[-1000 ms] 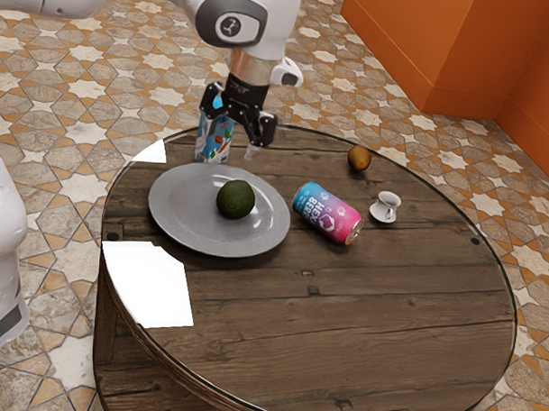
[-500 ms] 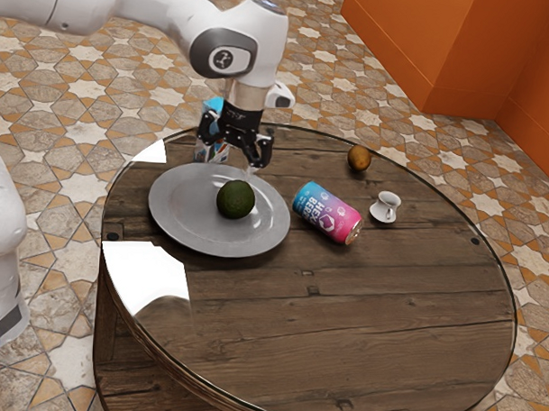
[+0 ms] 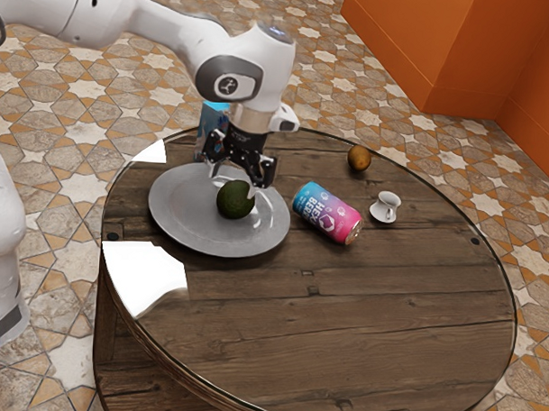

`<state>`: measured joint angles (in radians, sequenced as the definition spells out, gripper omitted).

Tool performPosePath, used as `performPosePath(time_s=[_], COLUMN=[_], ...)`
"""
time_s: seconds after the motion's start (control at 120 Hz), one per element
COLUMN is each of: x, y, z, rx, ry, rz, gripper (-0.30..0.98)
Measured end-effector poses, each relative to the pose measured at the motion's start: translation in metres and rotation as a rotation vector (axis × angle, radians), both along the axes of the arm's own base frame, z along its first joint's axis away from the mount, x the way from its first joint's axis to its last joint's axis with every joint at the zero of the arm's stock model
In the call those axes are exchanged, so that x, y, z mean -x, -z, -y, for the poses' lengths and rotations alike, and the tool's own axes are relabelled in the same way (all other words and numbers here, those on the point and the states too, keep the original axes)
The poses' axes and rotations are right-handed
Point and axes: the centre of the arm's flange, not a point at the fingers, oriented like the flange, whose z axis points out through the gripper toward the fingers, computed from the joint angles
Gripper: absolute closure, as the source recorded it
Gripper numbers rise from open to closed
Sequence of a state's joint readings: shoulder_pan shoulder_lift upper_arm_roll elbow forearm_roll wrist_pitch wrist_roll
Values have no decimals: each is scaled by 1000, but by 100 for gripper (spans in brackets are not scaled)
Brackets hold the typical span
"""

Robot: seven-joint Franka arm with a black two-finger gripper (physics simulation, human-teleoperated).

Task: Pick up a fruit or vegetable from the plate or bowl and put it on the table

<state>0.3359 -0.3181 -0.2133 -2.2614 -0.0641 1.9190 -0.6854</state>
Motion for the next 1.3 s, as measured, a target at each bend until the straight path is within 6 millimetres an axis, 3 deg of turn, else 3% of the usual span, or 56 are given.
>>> performPosePath(time_s=[0.775, 1.3], x=[-24, -34], y=[48, 56], z=[-7, -9], rx=[28, 25], ry=[29, 51], rz=[-53, -55], gripper=[0, 0])
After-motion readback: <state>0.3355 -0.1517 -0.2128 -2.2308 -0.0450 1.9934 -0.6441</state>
